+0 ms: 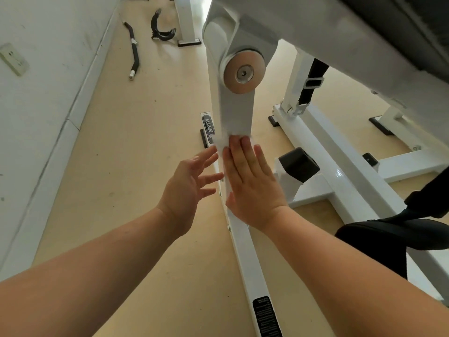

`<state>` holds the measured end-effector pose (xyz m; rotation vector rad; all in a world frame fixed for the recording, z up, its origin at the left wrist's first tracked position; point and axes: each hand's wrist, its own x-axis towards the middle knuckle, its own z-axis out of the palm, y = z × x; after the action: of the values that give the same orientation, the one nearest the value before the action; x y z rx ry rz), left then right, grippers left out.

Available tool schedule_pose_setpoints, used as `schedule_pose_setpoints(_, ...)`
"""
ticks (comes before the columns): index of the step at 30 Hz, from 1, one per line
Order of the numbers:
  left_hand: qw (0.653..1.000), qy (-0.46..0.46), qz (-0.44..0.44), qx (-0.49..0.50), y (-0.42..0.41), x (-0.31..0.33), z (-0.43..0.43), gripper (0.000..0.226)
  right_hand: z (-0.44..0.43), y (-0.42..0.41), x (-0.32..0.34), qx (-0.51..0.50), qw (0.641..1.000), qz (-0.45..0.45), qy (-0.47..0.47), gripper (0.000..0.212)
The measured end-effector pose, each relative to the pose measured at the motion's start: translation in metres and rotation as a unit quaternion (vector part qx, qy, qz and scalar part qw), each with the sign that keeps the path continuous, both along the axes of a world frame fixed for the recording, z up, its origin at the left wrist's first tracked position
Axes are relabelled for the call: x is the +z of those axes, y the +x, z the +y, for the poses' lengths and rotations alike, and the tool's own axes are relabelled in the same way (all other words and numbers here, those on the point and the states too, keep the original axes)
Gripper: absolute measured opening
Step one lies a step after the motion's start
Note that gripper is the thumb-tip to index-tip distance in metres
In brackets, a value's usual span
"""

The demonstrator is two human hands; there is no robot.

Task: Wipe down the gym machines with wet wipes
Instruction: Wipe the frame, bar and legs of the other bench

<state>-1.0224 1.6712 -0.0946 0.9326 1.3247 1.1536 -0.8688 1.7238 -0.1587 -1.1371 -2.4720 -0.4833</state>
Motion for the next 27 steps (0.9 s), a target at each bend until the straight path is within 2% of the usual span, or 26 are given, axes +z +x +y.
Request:
schedule_pose_setpoints(3, 0.998, -0.053, -0.017, -0.025, -0.002, -0.012, 0.000, 0.053, -0.011, 0.009, -0.037, -0.002, 0.993, -0.093, -0.068, 0.097)
schedule_pose_setpoints(5, 0.997, -0.069, -0.026, -0.037, -0.001, -0.017, 0.000, 0.054, -0.021, 0.013, -0.057, -0.014, 0.984, -0.124, -0.129, 0.094)
schedule_pose_setpoints(9, 0.997, -0.069, -0.027, -0.026, 0.003, -0.020, 0.002, 0.053, -0.042, 0.008, -0.089, -0.040, 0.949, -0.084, -0.302, 0.089)
schedule_pose_setpoints(11, 0.997, -0.071, -0.027, -0.028, 0.000, -0.022, 0.004, 0.053, -0.049, 0.000, -0.101, -0.059, 0.930, -0.074, -0.356, 0.086)
schedule_pose_setpoints(18, 0.995, -0.057, -0.041, -0.076, 0.002, -0.027, -0.001, 0.054, -0.058, -0.009, -0.125, -0.116, 0.820, -0.077, -0.556, 0.109)
schedule_pose_setpoints(23, 0.993, -0.056, -0.037, -0.099, -0.001, -0.027, -0.003, 0.059, -0.045, -0.018, -0.129, -0.121, 0.794, -0.081, -0.591, 0.123)
schedule_pose_setpoints(27, 0.994, -0.052, -0.020, -0.099, -0.004, -0.026, -0.002, 0.054, -0.048, -0.012, -0.126, -0.094, 0.803, -0.141, -0.571, 0.111)
